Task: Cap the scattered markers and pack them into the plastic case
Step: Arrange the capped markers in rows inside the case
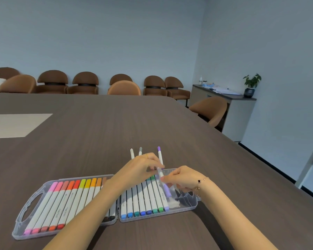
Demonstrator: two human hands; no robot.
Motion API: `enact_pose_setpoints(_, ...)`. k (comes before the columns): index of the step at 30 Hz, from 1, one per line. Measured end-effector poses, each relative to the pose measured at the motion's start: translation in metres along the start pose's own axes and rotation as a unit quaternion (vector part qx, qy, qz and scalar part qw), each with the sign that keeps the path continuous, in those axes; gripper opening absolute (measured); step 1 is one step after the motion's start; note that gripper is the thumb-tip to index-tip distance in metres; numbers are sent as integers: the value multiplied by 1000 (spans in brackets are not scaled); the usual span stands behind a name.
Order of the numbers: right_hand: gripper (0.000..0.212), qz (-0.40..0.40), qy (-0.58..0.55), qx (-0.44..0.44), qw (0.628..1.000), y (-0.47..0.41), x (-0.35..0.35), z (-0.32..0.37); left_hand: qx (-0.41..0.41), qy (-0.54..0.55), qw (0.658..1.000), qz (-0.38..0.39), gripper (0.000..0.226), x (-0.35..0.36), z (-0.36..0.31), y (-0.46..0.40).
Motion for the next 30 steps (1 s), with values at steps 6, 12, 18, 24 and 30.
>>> enact_pose_setpoints(6, 34, -23, 81, 29, 996, 11, -7, -22, -264, 115, 953, -91, 14, -16, 55, -44)
enact_pose_setpoints(12, 39, -41, 73, 12, 996, 0, -3, -26, -360, 34, 932, 20, 38, 31, 65, -97)
enact_pose_setpoints(18, 33, -48, 59, -15, 997, -6, 3, -23, -386, -34, 920, 53, 30, 36, 66, -111)
enact_pose_setpoints(24, 27, -11, 45, -2, 999, -6, 11, -19, -409, 41, 910, 51, 27, 25, 75, -105)
enact_pose_setpoints(30, 12, -49, 13, -81, 995, -3, -15, 9, -413, 148, 898, -27, 23, -26, 95, -75)
Point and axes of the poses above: each hand's wrist, its own y-axis away from the middle knuckle, its own x-axis out of the palm, z = x × y, the point moved 9 cm from there along -y, towards the middle knuckle, and after that the axes turned 13 degrees about -x, right-handed, at the moved point
